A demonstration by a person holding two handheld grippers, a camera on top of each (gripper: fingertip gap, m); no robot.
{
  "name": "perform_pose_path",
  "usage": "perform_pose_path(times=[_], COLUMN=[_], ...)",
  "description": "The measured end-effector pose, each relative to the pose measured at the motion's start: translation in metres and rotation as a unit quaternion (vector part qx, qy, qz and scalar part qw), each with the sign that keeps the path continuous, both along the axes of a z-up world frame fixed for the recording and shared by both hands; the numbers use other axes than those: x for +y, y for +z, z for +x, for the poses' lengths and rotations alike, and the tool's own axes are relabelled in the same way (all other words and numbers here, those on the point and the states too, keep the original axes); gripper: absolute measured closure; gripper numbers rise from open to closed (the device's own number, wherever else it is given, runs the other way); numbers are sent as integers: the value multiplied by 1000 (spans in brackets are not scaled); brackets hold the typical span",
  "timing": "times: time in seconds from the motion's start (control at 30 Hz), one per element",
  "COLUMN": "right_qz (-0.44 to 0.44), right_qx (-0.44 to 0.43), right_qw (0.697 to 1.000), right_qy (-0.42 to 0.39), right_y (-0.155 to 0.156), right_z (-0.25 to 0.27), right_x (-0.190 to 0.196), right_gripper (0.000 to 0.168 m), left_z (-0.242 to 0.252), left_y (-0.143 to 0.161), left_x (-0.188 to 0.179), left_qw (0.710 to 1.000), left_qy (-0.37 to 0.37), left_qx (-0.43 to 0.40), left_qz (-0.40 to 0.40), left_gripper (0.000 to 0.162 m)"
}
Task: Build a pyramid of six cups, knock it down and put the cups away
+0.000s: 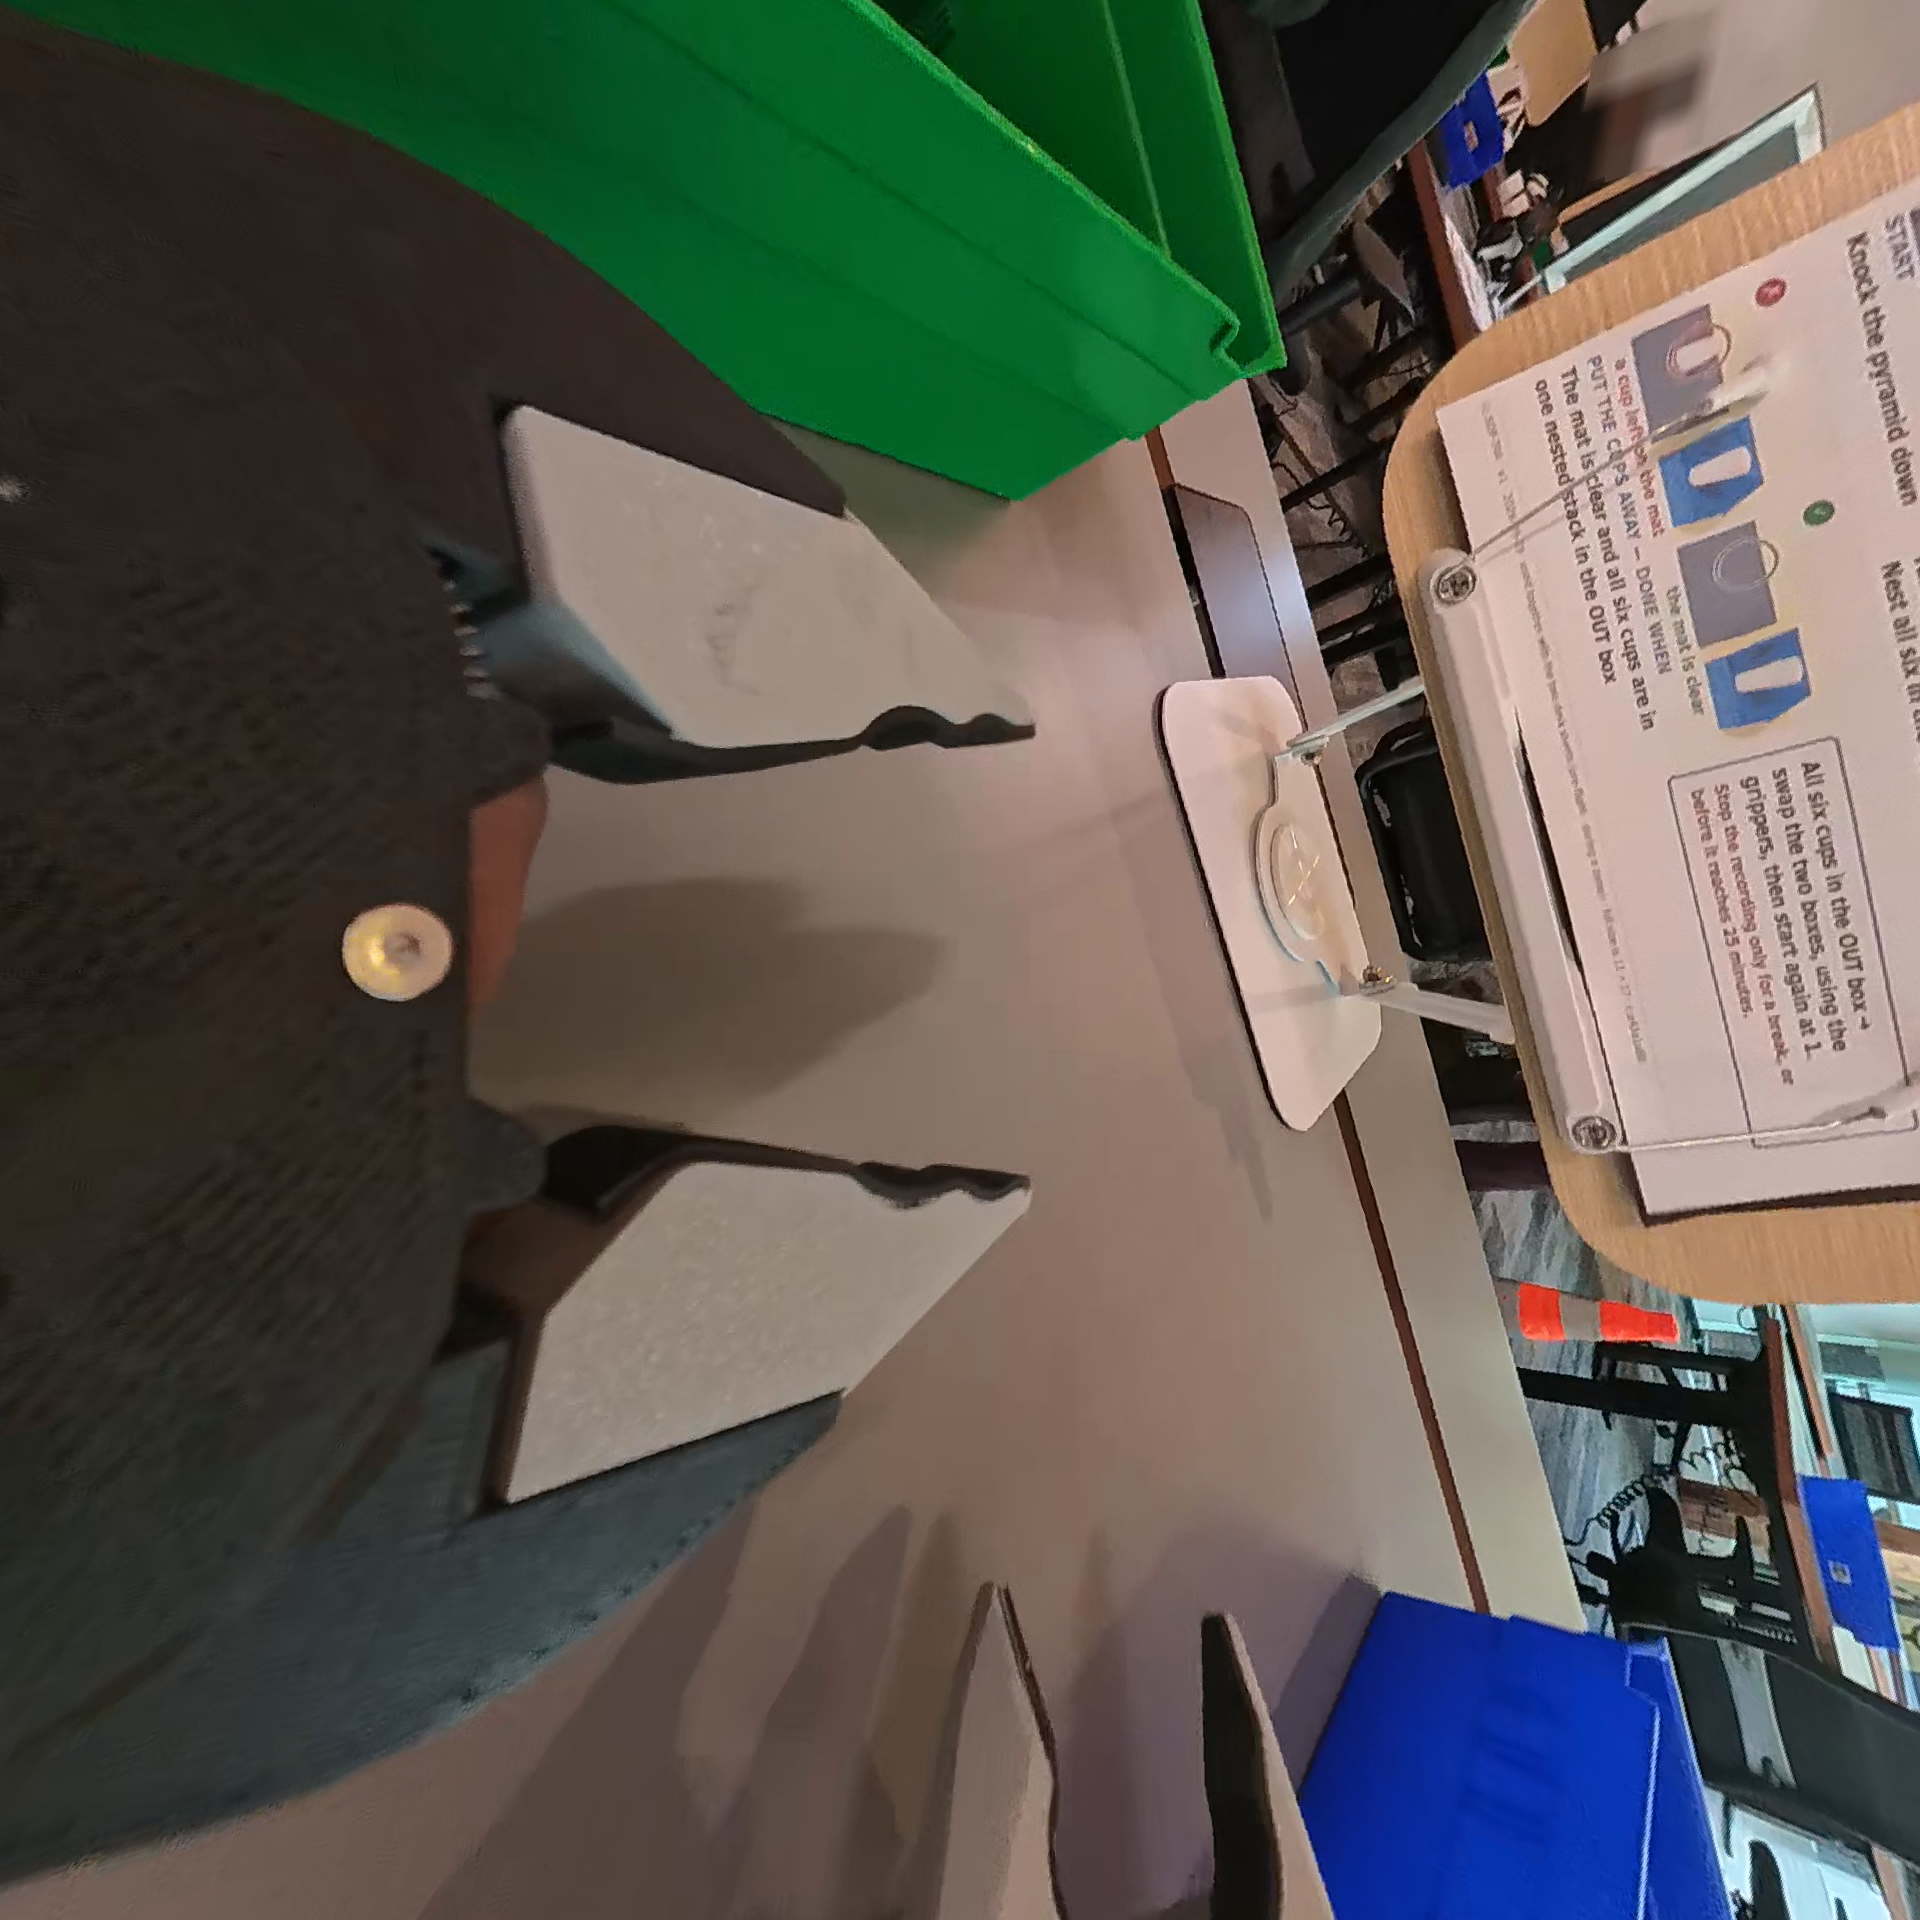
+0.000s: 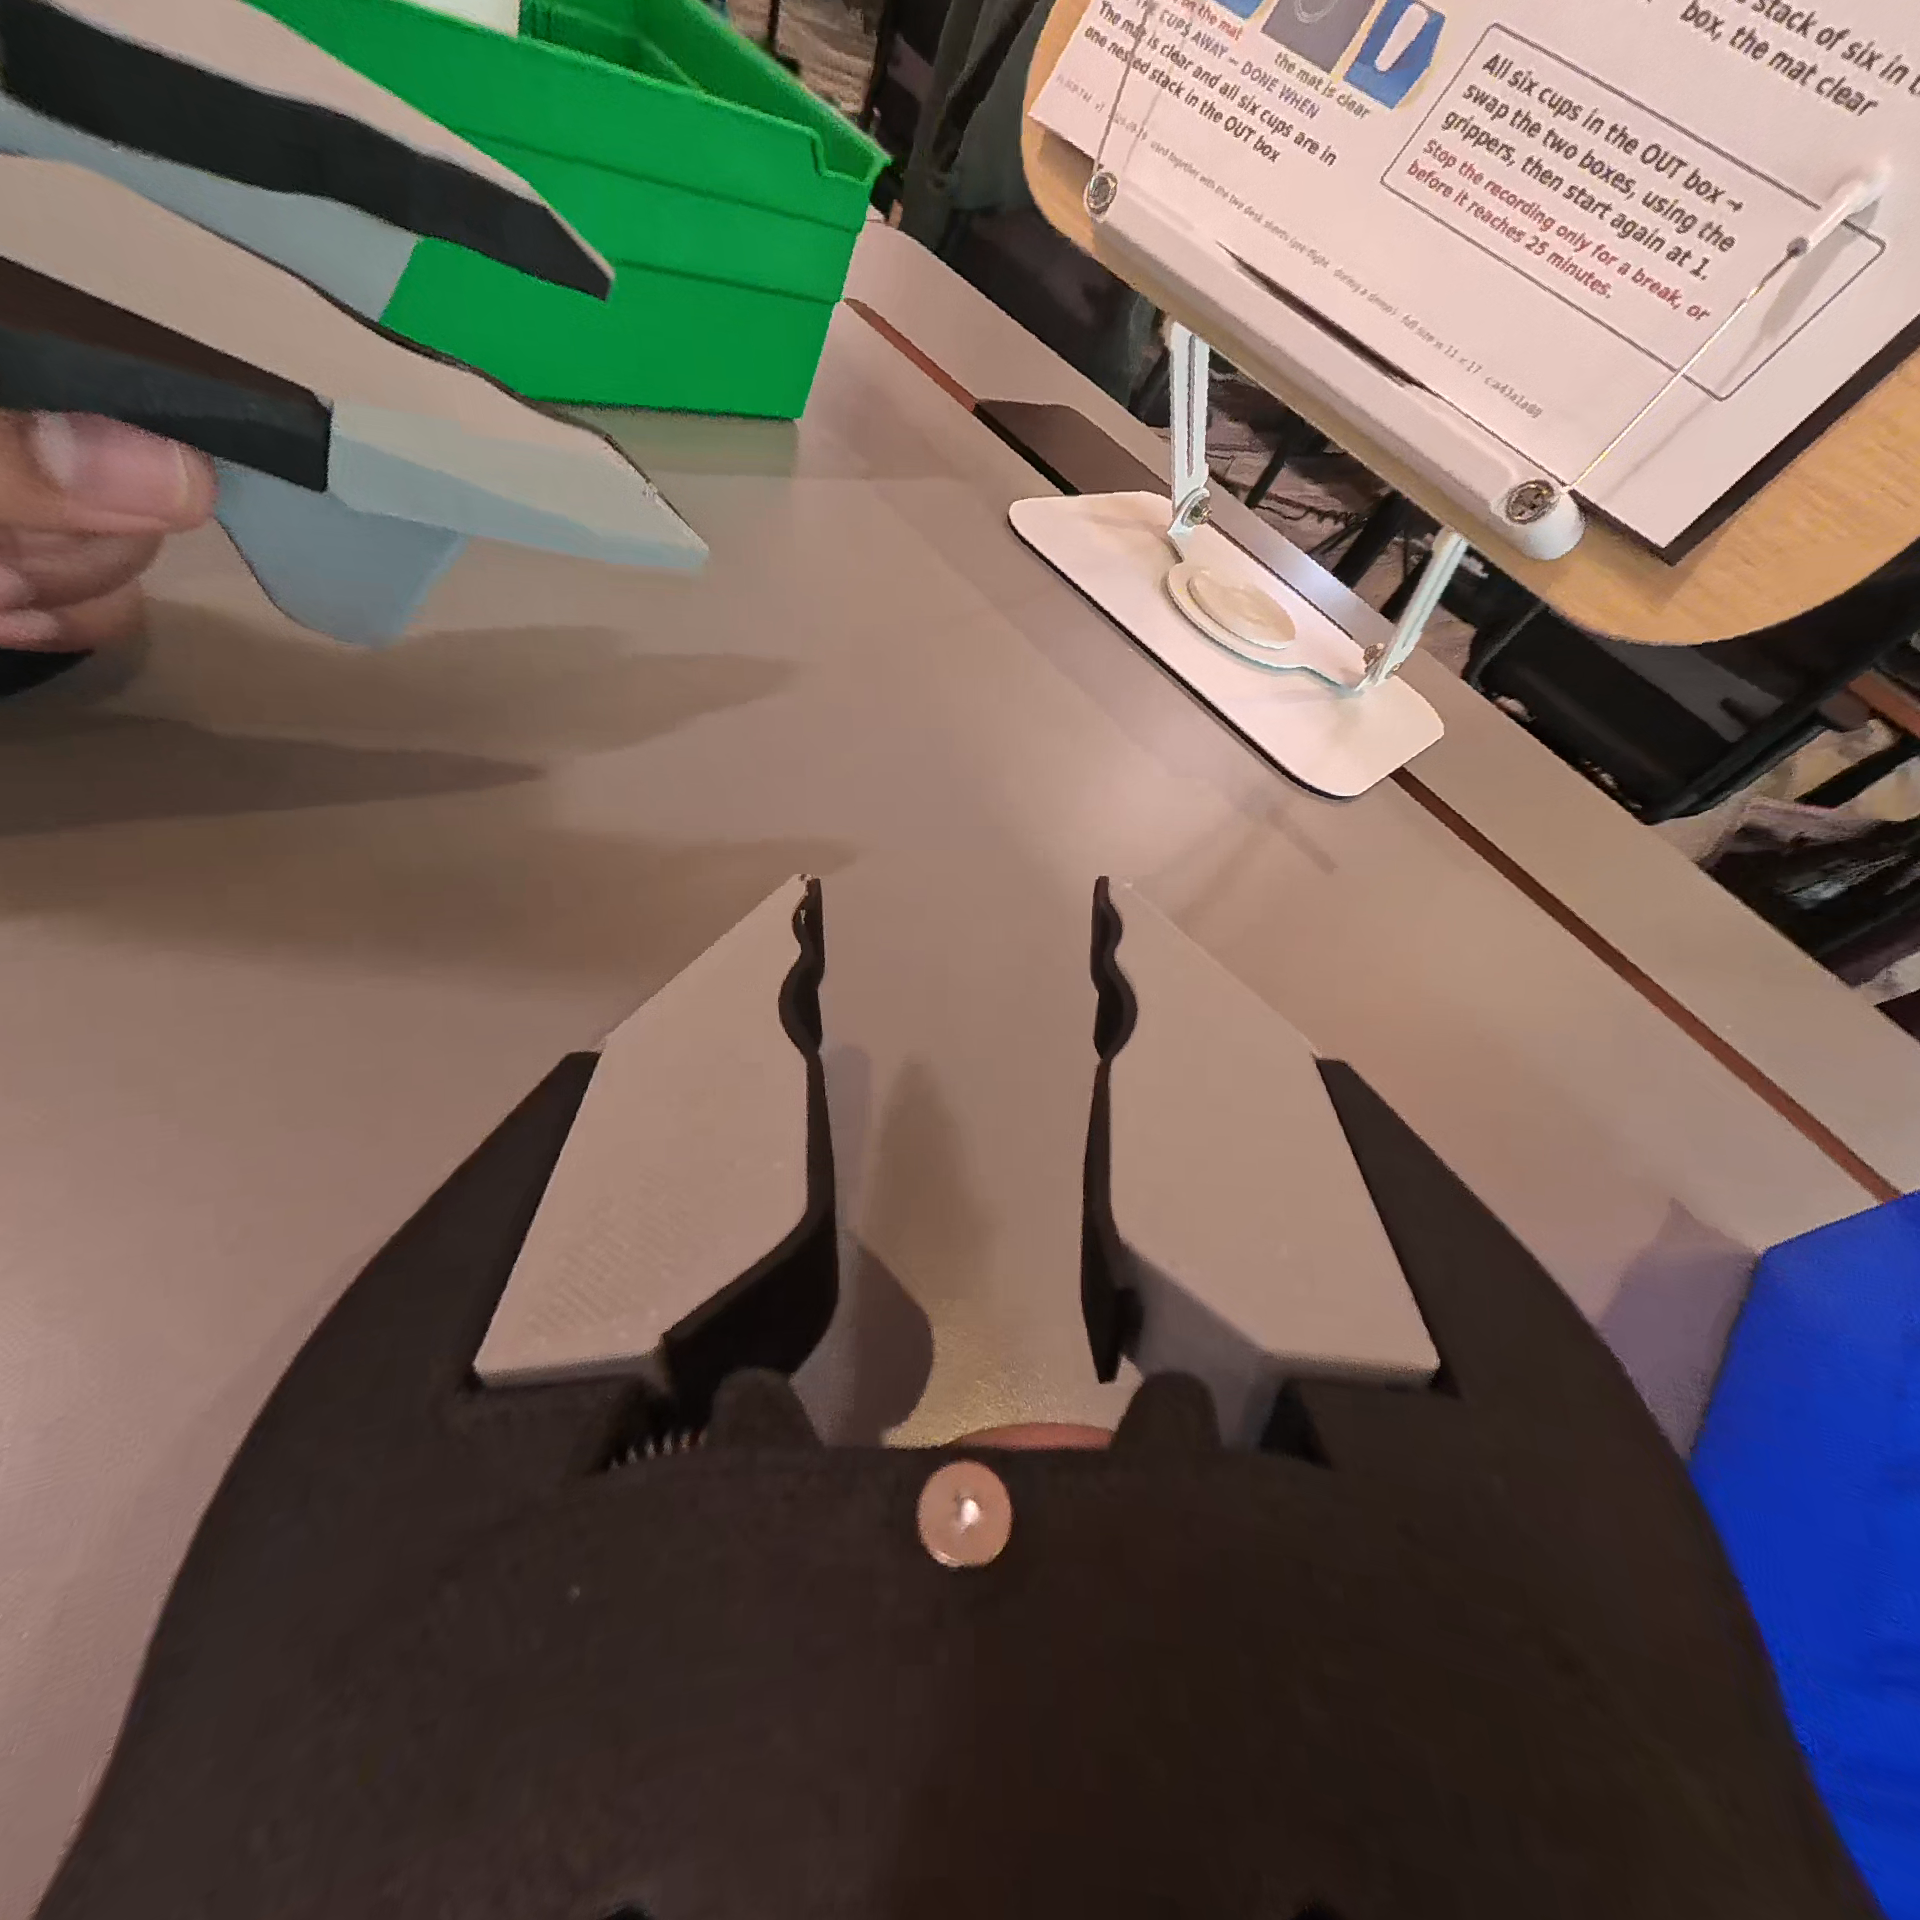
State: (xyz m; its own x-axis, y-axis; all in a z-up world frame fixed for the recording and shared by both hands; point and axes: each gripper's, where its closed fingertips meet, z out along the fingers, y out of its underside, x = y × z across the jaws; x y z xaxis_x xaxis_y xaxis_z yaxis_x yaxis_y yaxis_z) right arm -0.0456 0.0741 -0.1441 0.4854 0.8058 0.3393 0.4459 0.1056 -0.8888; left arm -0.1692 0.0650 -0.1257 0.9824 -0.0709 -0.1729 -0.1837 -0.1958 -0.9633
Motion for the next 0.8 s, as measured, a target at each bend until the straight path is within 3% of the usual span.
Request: perform_pose_path(times=[0.3,0.67,0.8], right_qz=[-17,3,50], right_qx=[74,70,129], right_qw=[997,998,990], right_qy=[-9,-11,-1], right_y=[27,31,63], right_z=[8,8,16], right_x=[3,0,-8], right_gripper=[105,110,118], left_z=[-16,-22,-24], left_y=[4,5,6], left_x=[0,0,-1], left_qw=[999,999,999], left_qy=[28,36,37], left_qx=[-20,-28,-32], left_qz=[14,17,21], left_gripper=[83,83,83])
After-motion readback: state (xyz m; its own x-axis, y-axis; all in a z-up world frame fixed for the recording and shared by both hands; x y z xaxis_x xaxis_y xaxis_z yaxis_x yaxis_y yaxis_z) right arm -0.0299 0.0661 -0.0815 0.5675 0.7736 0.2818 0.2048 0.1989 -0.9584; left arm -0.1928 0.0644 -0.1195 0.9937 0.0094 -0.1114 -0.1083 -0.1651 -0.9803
